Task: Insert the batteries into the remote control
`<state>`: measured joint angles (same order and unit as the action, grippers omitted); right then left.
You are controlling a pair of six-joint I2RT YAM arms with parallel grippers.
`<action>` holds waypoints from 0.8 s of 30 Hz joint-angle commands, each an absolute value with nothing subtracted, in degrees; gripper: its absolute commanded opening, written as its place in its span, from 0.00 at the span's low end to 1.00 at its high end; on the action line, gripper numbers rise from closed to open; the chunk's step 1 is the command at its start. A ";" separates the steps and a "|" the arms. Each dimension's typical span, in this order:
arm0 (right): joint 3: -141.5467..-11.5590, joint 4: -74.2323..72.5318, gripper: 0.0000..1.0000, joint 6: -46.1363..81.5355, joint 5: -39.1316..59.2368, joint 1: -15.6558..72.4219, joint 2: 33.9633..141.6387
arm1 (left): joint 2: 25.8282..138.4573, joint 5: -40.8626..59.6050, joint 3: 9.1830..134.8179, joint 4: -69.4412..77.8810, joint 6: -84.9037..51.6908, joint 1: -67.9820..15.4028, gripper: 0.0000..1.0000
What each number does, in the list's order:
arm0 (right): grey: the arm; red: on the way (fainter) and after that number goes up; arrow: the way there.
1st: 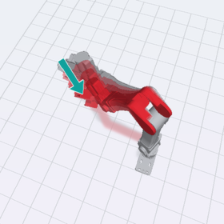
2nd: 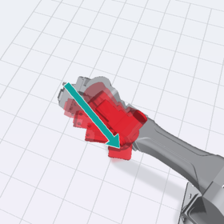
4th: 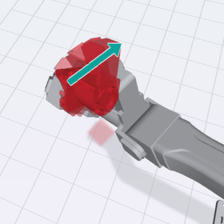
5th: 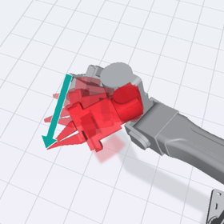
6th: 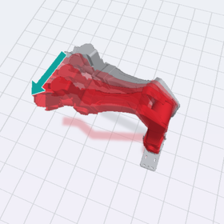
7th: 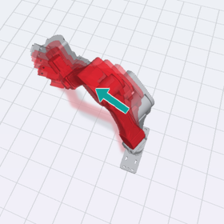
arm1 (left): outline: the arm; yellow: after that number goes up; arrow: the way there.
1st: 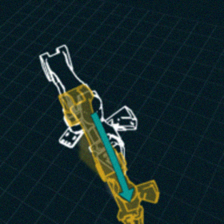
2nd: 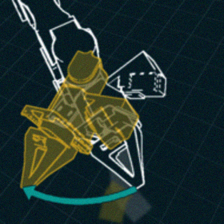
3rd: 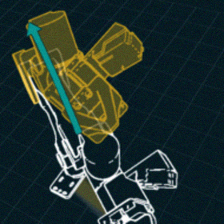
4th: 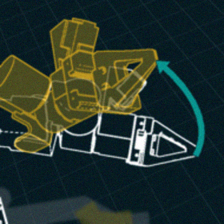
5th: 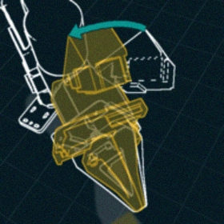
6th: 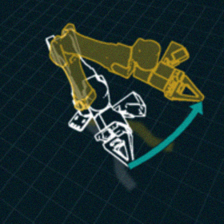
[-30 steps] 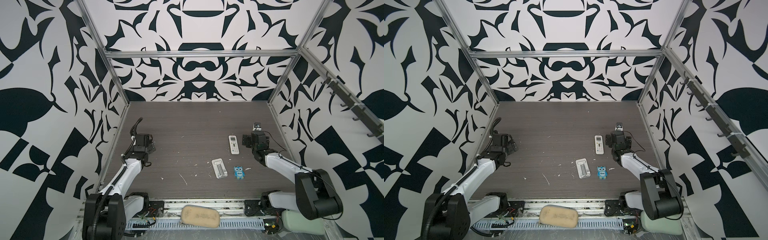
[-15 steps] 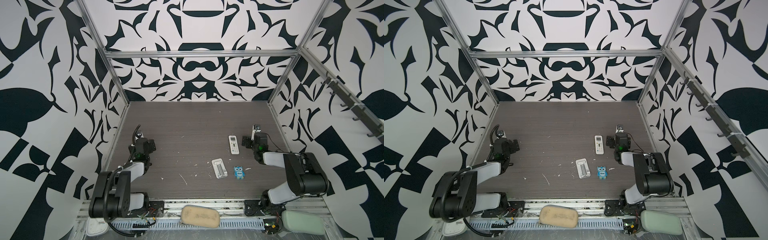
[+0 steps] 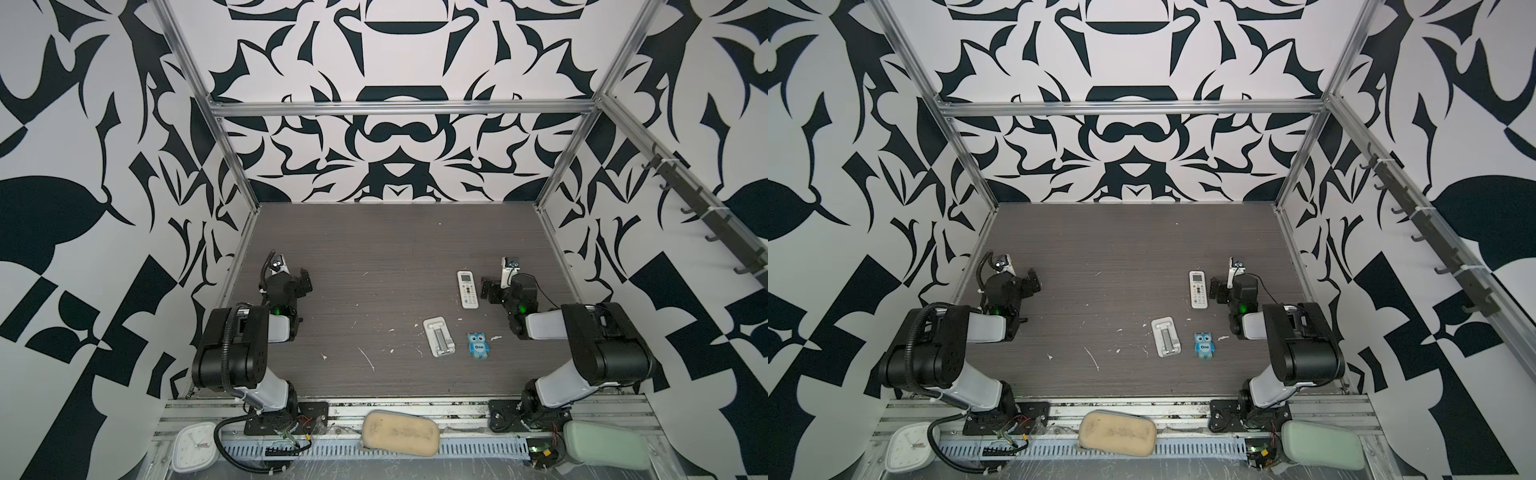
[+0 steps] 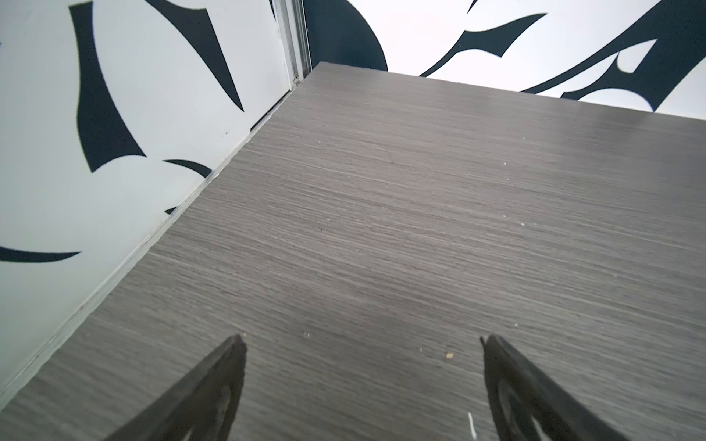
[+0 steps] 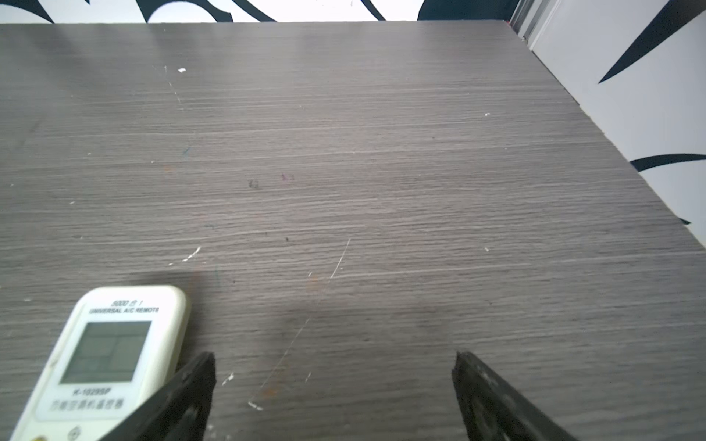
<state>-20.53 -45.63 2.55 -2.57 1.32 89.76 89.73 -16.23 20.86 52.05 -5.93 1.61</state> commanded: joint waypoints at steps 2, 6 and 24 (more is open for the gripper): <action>-20.83 -51.32 1.00 1.82 -3.08 2.02 89.18 | 89.58 -15.38 20.66 54.94 -6.06 1.85 0.99; -20.87 -51.05 1.00 1.69 -3.26 2.02 89.16 | 89.61 -15.41 20.68 54.96 -6.06 1.85 0.99; -20.56 -51.31 1.00 1.52 -3.62 2.18 88.84 | 90.14 -15.23 21.46 53.87 -6.32 1.85 0.99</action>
<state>-20.49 -48.80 1.61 -2.76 1.98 89.71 89.73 -15.53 20.88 52.88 -5.96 1.61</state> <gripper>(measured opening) 0.997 0.992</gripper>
